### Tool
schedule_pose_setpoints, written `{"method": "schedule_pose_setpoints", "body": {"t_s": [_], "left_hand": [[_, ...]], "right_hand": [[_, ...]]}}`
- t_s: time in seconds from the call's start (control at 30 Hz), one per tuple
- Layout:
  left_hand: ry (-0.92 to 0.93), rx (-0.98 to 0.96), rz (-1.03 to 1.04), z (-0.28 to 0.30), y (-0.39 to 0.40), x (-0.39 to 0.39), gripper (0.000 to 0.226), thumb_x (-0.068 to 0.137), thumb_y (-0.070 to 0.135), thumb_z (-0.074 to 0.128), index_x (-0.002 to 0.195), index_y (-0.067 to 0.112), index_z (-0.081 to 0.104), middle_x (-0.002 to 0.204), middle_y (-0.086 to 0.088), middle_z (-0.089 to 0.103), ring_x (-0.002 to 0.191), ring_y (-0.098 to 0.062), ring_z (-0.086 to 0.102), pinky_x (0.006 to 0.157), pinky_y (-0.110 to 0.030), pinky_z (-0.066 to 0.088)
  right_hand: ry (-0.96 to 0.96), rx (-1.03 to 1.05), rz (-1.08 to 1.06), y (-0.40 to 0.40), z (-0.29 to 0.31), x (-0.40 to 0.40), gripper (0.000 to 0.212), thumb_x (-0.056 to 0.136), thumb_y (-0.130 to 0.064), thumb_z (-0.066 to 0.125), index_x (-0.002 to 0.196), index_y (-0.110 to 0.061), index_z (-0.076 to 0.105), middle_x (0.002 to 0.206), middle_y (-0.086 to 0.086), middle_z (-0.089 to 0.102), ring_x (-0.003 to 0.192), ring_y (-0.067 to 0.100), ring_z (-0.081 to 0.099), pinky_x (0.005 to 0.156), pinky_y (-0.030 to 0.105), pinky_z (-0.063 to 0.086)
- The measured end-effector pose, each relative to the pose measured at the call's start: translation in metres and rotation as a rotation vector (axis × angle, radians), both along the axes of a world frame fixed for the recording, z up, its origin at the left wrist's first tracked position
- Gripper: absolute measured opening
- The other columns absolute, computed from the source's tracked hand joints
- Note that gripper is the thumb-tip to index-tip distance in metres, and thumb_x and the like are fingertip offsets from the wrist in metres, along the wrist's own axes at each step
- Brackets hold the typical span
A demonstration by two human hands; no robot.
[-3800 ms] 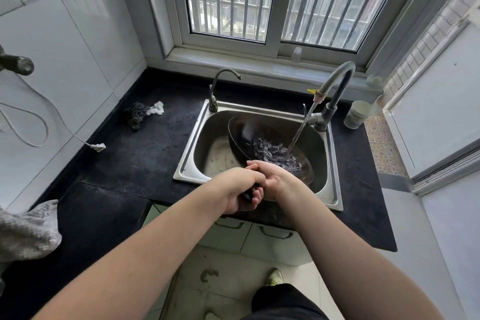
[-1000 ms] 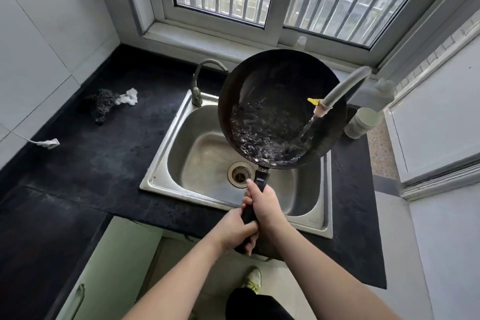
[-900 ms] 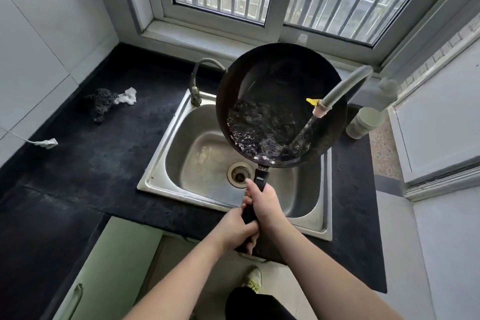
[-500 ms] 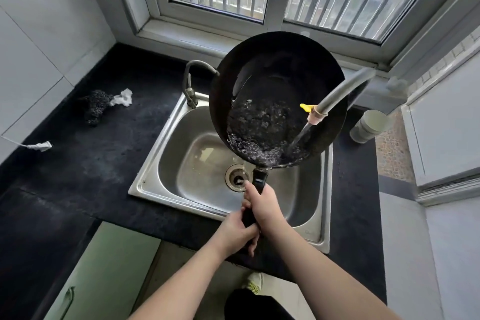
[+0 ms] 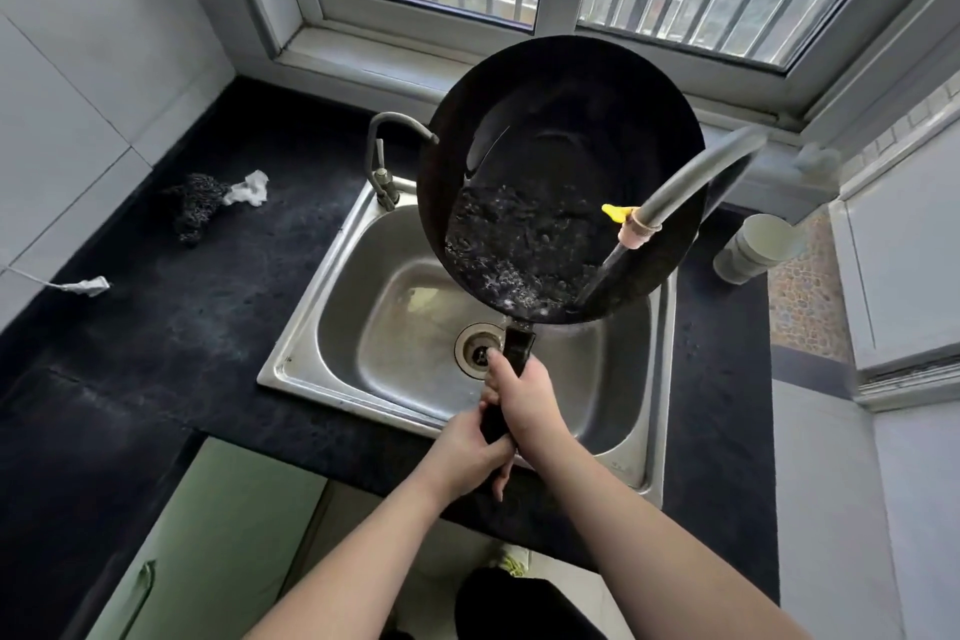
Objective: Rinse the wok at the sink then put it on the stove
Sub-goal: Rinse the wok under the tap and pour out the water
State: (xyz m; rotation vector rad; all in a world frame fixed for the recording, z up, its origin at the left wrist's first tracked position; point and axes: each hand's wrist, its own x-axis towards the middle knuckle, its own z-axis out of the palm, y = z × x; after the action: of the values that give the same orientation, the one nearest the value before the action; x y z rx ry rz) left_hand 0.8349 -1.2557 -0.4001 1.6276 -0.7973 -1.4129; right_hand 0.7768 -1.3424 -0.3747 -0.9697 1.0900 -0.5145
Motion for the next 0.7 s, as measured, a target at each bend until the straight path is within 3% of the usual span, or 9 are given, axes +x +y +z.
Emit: {"method": "schedule_pose_setpoints", "body": {"t_s": [0.4, 0.7], "left_hand": [[0.009, -0.037, -0.025, 0.014, 0.007, 0.006, 0.012, 0.084, 0.006, 0.052, 0.072, 0.006, 0.050, 0.047, -0.014, 0.055, 0.036, -0.027, 0.051, 0.045, -0.032, 0.043], [0.122, -0.046, -0.038, 0.023, 0.026, 0.008, 0.016, 0.082, -0.002, 0.047, 0.065, 0.000, 0.050, 0.048, -0.016, 0.052, 0.034, -0.024, 0.051, 0.043, -0.028, 0.041]], "right_hand": [[-0.026, -0.009, -0.033, 0.008, 0.011, 0.007, 0.025, 0.098, -0.010, 0.048, 0.075, -0.013, 0.039, 0.052, -0.003, 0.034, 0.040, 0.009, 0.034, 0.046, 0.027, 0.039], [0.045, 0.014, -0.061, 0.027, 0.013, 0.009, 0.026, 0.096, -0.014, 0.049, 0.071, -0.015, 0.042, 0.054, -0.004, 0.039, 0.043, 0.011, 0.036, 0.051, 0.030, 0.037]]}}
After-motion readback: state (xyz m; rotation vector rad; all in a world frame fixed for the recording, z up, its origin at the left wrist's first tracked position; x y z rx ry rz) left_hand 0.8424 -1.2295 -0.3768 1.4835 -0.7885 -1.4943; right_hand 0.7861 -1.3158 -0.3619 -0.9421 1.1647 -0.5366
